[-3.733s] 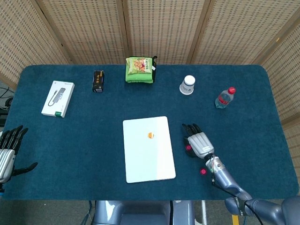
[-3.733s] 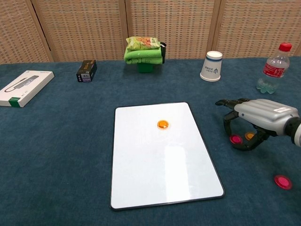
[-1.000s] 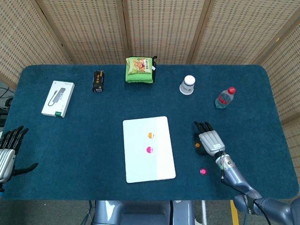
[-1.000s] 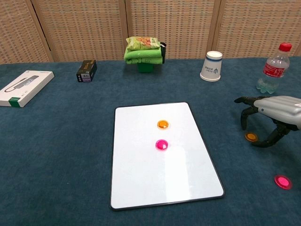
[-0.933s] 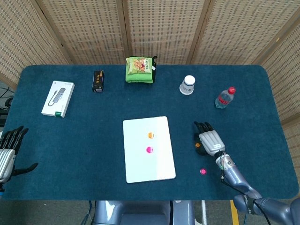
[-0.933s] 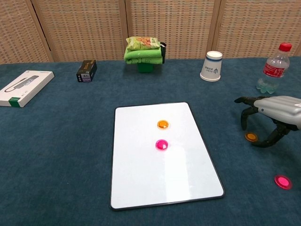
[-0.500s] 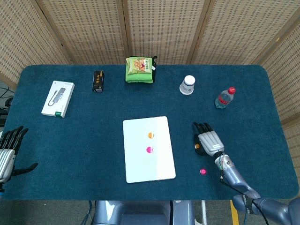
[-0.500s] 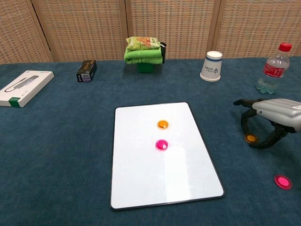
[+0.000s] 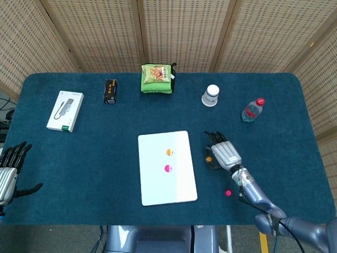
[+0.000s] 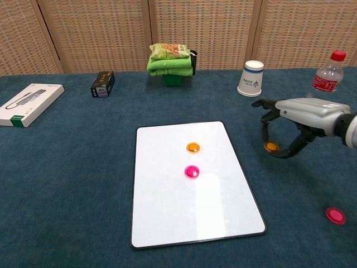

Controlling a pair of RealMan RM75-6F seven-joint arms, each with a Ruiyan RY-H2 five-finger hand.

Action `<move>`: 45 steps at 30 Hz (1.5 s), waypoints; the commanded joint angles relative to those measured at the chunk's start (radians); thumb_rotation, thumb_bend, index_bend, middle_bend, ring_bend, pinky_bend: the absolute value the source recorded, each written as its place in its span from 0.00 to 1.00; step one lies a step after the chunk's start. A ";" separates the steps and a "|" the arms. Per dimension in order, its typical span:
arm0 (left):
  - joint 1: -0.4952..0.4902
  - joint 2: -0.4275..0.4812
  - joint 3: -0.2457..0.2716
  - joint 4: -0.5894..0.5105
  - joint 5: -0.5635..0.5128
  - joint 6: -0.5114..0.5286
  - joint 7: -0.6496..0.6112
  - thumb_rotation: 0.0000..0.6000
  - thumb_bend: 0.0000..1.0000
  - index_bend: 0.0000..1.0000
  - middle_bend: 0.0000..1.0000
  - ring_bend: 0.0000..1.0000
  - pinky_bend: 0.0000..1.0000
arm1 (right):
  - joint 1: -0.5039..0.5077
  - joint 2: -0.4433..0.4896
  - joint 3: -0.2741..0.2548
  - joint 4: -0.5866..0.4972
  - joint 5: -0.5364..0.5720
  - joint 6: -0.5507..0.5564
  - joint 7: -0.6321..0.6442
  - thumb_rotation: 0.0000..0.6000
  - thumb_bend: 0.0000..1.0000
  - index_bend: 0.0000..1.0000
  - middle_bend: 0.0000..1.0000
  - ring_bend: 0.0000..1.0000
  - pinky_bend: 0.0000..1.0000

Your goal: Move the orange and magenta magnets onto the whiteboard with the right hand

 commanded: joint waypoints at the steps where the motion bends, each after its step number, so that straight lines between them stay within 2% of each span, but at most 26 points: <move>1: 0.000 0.000 0.000 0.000 0.000 -0.001 -0.002 1.00 0.00 0.00 0.00 0.00 0.00 | 0.062 -0.008 0.051 -0.032 0.064 -0.059 -0.070 1.00 0.39 0.52 0.00 0.00 0.00; 5: -0.001 0.002 0.000 0.002 -0.001 -0.004 -0.010 1.00 0.00 0.00 0.00 0.00 0.00 | 0.121 -0.042 0.088 -0.035 0.171 -0.113 -0.157 1.00 0.39 0.52 0.00 0.00 0.00; 8: -0.002 0.004 0.001 0.003 -0.002 -0.007 -0.016 1.00 0.00 0.00 0.00 0.00 0.00 | 0.151 -0.073 0.096 -0.019 0.222 -0.121 -0.211 1.00 0.40 0.52 0.00 0.00 0.00; 18: -0.004 0.008 0.002 0.002 -0.002 -0.014 -0.028 1.00 0.00 0.00 0.00 0.00 0.00 | 0.208 -0.164 0.094 0.052 0.299 -0.106 -0.307 1.00 0.40 0.52 0.00 0.00 0.00; 30: -0.004 0.010 0.003 0.001 -0.002 -0.015 -0.034 1.00 0.00 0.00 0.00 0.00 0.00 | 0.240 -0.206 0.086 0.121 0.373 -0.104 -0.367 1.00 0.40 0.52 0.00 0.00 0.00; 38: -0.004 0.010 0.003 0.000 -0.002 -0.015 -0.033 1.00 0.00 0.00 0.00 0.00 0.00 | 0.245 -0.202 0.081 0.105 0.379 -0.102 -0.362 1.00 0.26 0.40 0.00 0.00 0.00; 45: -0.004 0.010 0.003 0.000 -0.002 -0.015 -0.036 1.00 0.00 0.00 0.00 0.00 0.00 | 0.245 -0.188 0.087 0.072 0.372 -0.074 -0.357 1.00 0.26 0.31 0.00 0.00 0.00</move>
